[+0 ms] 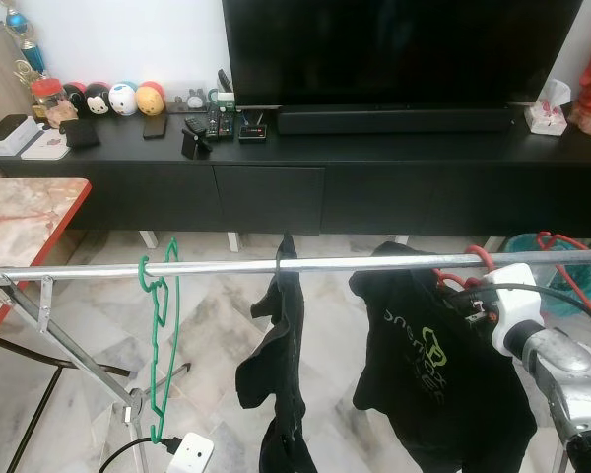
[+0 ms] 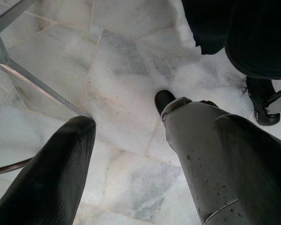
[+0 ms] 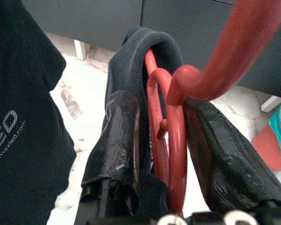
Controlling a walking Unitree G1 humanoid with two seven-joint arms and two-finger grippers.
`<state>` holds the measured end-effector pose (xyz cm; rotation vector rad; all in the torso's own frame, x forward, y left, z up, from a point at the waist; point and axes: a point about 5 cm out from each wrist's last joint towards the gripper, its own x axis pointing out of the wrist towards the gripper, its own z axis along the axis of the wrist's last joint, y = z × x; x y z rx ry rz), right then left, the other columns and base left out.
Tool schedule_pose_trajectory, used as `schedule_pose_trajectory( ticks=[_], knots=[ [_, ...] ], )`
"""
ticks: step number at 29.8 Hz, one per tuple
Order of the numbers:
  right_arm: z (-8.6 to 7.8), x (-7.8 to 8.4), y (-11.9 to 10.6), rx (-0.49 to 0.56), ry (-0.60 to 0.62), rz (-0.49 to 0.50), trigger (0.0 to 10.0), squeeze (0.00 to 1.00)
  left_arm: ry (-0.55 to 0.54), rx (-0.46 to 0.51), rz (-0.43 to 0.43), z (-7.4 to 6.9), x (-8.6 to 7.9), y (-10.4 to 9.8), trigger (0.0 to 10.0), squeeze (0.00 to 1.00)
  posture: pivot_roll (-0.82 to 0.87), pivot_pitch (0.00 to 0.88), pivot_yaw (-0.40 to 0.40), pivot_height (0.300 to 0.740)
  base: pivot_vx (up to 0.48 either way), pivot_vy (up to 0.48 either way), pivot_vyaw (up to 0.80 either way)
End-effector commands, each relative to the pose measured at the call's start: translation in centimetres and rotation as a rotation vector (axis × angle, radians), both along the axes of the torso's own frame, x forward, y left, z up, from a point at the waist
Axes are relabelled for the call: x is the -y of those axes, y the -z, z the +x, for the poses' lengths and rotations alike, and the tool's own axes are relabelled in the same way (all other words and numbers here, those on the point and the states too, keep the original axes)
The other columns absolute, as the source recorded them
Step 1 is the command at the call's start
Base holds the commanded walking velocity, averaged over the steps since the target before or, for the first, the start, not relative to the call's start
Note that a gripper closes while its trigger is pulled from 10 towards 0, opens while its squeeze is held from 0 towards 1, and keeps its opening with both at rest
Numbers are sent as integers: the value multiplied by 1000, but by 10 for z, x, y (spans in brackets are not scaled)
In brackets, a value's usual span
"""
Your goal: Hang hanger
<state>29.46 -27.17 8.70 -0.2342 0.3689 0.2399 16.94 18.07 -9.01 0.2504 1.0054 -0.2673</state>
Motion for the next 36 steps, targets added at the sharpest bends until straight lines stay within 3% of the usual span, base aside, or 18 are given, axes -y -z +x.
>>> schedule_pose_trajectory(
  ticks=[1, 22, 30, 36],
  knots=[
    [1, -5, 3, -9, -18, 3, 0, 0, 9, -23, 14, -5, -4, 2, 10000, 0, -42, 3, 45, 740, 0, 0, 0],
    [1, -14, 10, -5, -19, 48, 0, 0, 23, -30, 20, -6, -5, 2, 10000, 0, -39, 0, 45, 740, 0, 0, 0],
    [9, -19, -3, 191, 111, 57, 0, 0, 23, -28, 23, -5, -5, 2, 10000, 0, -38, 7, 47, 740, 0, 0, 0],
    [3, -34, -9, 335, 149, 66, 0, 0, 28, -28, 22, -5, -5, 2, 10000, 0, -41, 13, 49, 740, 0, 0, 0]
  ],
)
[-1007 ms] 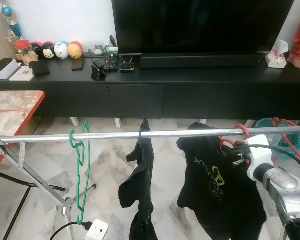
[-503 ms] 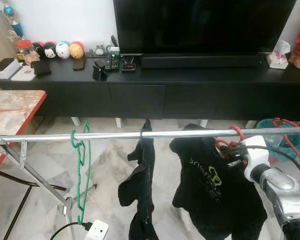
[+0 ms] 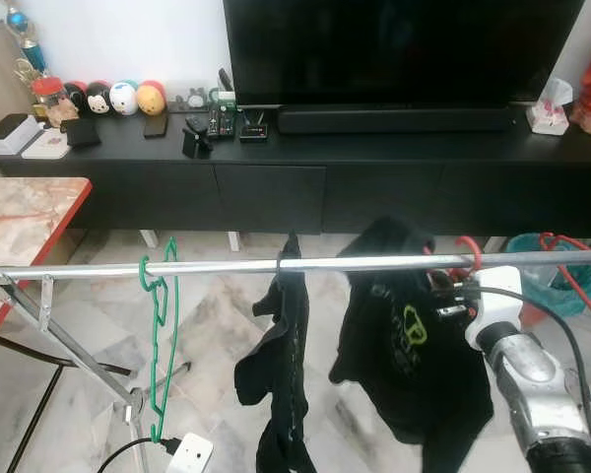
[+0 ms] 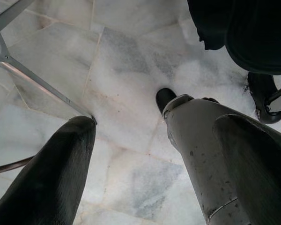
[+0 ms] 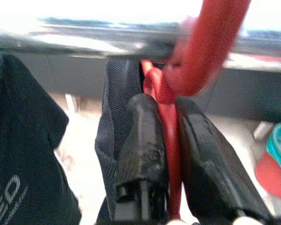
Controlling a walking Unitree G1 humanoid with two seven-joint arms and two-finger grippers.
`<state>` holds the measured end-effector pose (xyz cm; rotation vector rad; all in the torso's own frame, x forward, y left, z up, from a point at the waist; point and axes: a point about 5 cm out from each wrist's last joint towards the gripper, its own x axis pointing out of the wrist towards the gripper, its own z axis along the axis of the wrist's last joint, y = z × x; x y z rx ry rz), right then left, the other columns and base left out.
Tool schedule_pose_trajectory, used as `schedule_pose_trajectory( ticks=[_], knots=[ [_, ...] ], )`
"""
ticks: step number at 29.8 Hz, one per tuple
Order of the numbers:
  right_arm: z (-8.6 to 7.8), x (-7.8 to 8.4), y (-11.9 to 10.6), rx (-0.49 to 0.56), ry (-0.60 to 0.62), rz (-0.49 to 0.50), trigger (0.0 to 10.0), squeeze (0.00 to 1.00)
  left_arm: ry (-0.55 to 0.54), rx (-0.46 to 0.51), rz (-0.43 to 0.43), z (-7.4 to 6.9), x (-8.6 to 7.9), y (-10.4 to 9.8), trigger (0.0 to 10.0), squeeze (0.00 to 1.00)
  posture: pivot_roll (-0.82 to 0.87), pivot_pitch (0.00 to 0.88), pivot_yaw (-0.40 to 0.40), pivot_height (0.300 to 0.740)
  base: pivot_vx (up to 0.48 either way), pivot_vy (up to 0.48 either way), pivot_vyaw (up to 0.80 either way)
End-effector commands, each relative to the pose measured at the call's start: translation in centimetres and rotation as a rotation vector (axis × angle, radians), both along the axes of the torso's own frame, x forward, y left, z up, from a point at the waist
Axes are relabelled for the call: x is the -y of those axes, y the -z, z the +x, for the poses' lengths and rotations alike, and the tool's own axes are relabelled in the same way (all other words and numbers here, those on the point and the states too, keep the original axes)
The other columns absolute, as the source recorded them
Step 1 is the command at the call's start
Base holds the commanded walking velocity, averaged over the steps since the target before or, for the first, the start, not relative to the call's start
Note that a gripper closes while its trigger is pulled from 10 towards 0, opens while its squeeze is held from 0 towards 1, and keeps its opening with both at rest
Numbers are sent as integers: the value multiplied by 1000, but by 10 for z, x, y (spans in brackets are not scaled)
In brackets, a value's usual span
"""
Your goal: Hang hanger
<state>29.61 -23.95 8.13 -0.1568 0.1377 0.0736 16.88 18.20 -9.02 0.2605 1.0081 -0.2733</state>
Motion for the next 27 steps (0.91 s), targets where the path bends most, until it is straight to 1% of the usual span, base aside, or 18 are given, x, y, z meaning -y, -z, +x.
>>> schedule_pose_trajectory(
  ticks=[1, 2, 3, 5, 6, 8, 9, 10, 11, 14, 18, 19, 20, 22, 24, 27],
  knots=[
    [-1, -6, -13, 108, -2, -13, 3255, 0, 19, -25, 17, -4, -3, 2, 10000, 0, -40, 16, 50, 740, 0, 0, 0],
    [-7, -11, -11, 126, -5, 5, 10000, 0, 21, -25, 17, -4, -3, 2, 10000, 0, -41, 18, 51, 740, 0, 0, 0],
    [-12, -14, -8, 134, 3, 19, 10000, 0, 23, -25, 18, -4, -3, 2, 10000, 0, -44, 19, 51, 740, 0, 0, 0],
    [-13, -14, -7, 136, 9, 24, 10000, 0, 23, -25, 18, -4, -3, 1, 10000, 0, -46, 19, 51, 740, 0, 0, 0],
    [-21, -18, 0, 131, 11, 19, 10000, 0, 24, -25, 18, -4, -3, 1, 10000, 0, -48, 21, 51, 740, 0, 0, 0],
    [-27, -20, 8, 110, 23, 30, 10000, 0, 26, -26, 18, -3, -3, 1, 10000, 0, -54, 21, 51, 740, 0, 0, 0],
    [-37, -21, 20, 74, 37, 7, 10000, 0, 28, -27, 19, -3, -3, 1, 10000, 0, -54, 21, 51, 740, 0, 0, 0],
    [-40, -21, 25, 63, 41, 1, 10000, 0, 29, -27, 19, -3, -3, 1, 10000, 0, -54, 21, 51, 740, 0, 0, 0],
    [-47, -19, 32, 46, 72, 2, 10000, 0, 28, -27, 18, -3, -3, 1, 10000, 0, -54, 22, 53, 740, 0, 0, 0],
    [-54, -18, 39, 46, 114, 32, 10000, 0, 32, -26, 21, -3, -3, 1, 10000, 0, -52, 21, 54, 740, 0, 0, 0],
    [-59, -21, 50, 14, 115, 41, 10000, 0, 29, -23, 25, -3, -4, 1, 10000, 0, -57, 20, 50, 740, 0, 0, 0],
    [-61, -20, 56, -8, 118, 18, 10000, 0, 28, -22, 25, -3, -3, 1, 10000, 0, -55, 18, 50, 740, 0, 0, 0],
    [-61, -20, 56, -8, 118, 18, 10000, 0, 28, -22, 25, -3, -3, 1, 10000, 0, -55, 18, 50, 740, 0, 0, 0],
    [-64, -17, 67, -47, 148, 15, 10000, 0, 27, -21, 26, -2, -3, 1, 10000, 0, -49, 17, 49, 740, 0, 0, 0],
    [-64, -17, 70, -63, 156, 18, 10000, 0, 23, -19, 27, -2, -3, 1, 10000, 0, -49, 17, 49, 740, 0, 0, 0],
    [-64, -22, 80, -106, 146, 37, 10000, 0, 13, -19, 27, -2, -4, 1, 10000, 0, -54, 14, 55, 740, 0, 0, 0]
  ],
)
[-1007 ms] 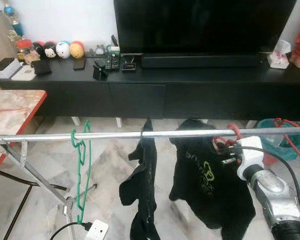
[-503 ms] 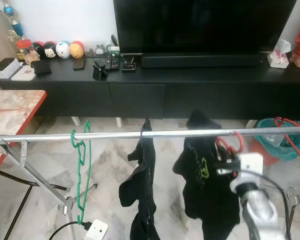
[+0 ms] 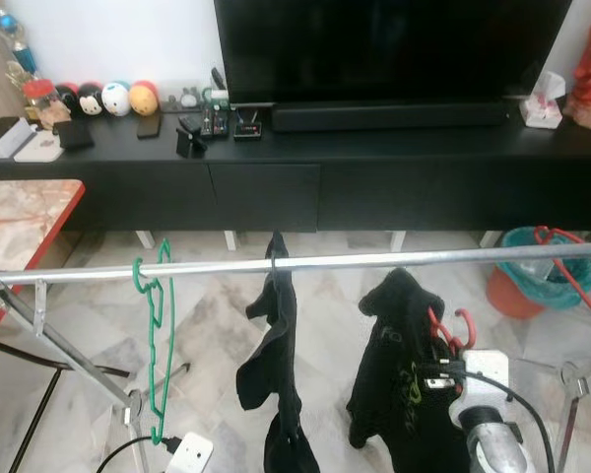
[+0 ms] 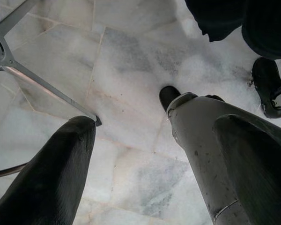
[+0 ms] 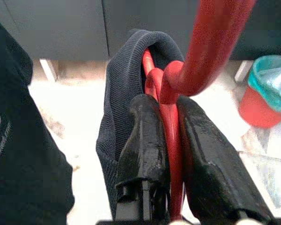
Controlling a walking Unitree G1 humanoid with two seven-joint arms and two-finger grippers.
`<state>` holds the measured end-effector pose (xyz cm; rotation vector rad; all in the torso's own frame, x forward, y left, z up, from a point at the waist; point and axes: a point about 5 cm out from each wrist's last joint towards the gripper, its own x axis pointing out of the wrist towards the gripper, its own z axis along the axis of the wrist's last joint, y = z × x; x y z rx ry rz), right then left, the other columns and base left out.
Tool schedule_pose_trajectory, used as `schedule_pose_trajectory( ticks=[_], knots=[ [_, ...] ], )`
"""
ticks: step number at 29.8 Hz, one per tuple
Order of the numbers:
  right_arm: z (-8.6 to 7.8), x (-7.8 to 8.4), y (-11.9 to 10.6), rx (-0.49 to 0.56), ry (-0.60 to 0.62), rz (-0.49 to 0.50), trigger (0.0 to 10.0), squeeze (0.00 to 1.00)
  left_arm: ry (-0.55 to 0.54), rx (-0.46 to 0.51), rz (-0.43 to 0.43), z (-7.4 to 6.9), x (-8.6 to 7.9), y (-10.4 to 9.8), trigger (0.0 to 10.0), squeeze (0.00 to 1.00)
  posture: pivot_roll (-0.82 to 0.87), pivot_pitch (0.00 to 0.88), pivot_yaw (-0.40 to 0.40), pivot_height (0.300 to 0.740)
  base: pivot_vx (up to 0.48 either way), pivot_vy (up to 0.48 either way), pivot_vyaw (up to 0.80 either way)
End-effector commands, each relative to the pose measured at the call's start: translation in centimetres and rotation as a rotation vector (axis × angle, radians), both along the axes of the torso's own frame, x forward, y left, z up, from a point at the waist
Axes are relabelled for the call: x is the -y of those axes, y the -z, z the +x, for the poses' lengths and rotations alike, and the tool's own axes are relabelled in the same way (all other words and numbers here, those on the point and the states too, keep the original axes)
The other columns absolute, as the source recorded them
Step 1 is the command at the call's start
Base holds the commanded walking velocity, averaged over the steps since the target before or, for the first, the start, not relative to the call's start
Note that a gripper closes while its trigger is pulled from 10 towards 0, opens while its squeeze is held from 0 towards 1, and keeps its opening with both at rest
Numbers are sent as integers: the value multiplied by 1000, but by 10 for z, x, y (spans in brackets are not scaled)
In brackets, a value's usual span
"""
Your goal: Hang hanger
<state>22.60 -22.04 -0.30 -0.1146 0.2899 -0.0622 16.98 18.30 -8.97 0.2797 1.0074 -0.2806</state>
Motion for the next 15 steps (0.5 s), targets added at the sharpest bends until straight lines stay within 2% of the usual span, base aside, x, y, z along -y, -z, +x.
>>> schedule_pose_trajectory(
  ticks=[1, 6, 15],
  knots=[
    [6, -4, -1, 30, 5, 16, 10000, 0, -5, -19, 14, -3, -4, 1, 10000, 0, -54, 15, 59, 740, 0, 0, 0],
    [6, -2, 3, 24, 57, 49, 10000, 0, -14, -18, 10, -4, -4, 1, 10000, 0, -46, 18, 49, 740, 0, 0, 0],
    [9, 0, 2, 54, 84, 51, 10000, 0, -29, -25, 7, -5, -3, 2, 10000, 0, -49, 9, 41, 740, 0, 0, 0]
  ],
)
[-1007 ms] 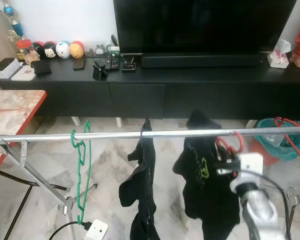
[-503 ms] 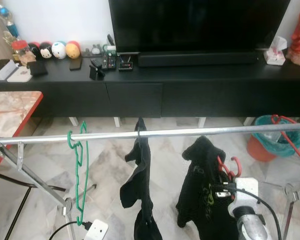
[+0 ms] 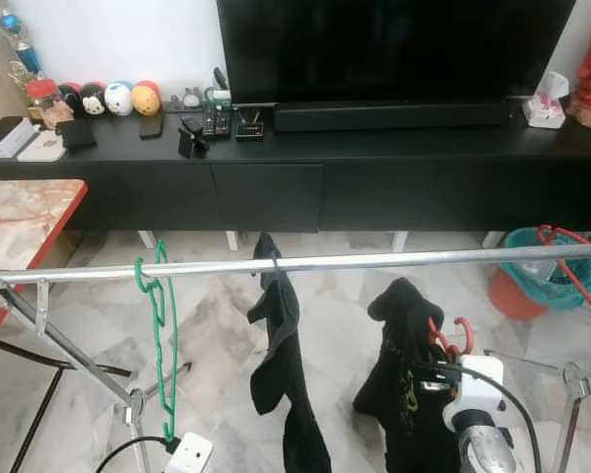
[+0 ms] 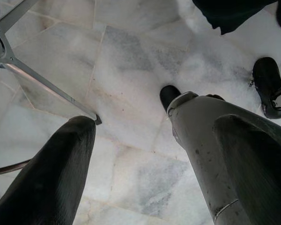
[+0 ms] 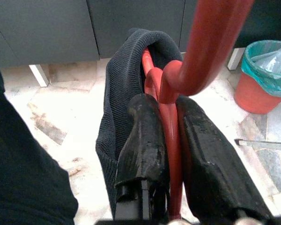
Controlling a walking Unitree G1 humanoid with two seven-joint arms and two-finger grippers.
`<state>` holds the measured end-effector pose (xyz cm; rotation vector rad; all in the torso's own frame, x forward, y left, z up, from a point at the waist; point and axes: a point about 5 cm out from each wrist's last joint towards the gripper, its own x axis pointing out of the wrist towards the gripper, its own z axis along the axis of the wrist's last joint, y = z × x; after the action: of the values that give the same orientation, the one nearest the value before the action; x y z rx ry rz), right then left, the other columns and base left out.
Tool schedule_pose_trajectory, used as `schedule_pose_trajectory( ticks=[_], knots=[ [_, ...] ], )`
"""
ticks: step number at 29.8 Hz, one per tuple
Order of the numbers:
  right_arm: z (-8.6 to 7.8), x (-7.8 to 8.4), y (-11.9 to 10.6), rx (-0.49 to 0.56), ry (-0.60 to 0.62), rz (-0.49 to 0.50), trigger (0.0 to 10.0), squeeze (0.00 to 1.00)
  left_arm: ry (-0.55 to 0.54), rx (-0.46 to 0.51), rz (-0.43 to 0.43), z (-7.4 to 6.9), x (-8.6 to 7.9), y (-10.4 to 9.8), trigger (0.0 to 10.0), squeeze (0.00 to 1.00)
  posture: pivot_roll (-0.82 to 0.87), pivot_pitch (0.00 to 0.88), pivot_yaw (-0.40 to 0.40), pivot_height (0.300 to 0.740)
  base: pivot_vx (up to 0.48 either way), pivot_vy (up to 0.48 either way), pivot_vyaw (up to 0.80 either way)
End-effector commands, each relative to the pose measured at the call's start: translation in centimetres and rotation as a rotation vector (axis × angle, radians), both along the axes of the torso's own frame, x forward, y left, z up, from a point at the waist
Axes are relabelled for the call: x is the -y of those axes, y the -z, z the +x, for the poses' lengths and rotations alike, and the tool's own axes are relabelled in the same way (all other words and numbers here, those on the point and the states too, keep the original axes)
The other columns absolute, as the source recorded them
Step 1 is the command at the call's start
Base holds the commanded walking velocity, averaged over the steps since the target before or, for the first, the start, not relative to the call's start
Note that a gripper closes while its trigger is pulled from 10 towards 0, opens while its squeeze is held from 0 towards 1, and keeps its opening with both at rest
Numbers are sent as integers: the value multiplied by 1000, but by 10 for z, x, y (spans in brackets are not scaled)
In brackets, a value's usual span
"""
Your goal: Hang hanger
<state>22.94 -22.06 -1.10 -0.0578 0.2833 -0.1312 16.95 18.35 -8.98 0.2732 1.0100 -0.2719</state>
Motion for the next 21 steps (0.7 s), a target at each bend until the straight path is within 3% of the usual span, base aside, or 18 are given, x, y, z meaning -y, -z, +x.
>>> schedule_pose_trajectory(
  ticks=[1, 21],
  knots=[
    [6, 0, -6, 44, 8, 3, 10000, 0, -21, -24, 7, -5, -3, 2, 10000, 0, -47, 5, 40, 740, 0, 0, 0],
    [11, 1, -11, 84, 12, -12, 10000, 0, -1, -33, 8, -8, -3, 3, 10000, 0, -54, 0, 38, 740, 0, 0, 0]
  ],
)
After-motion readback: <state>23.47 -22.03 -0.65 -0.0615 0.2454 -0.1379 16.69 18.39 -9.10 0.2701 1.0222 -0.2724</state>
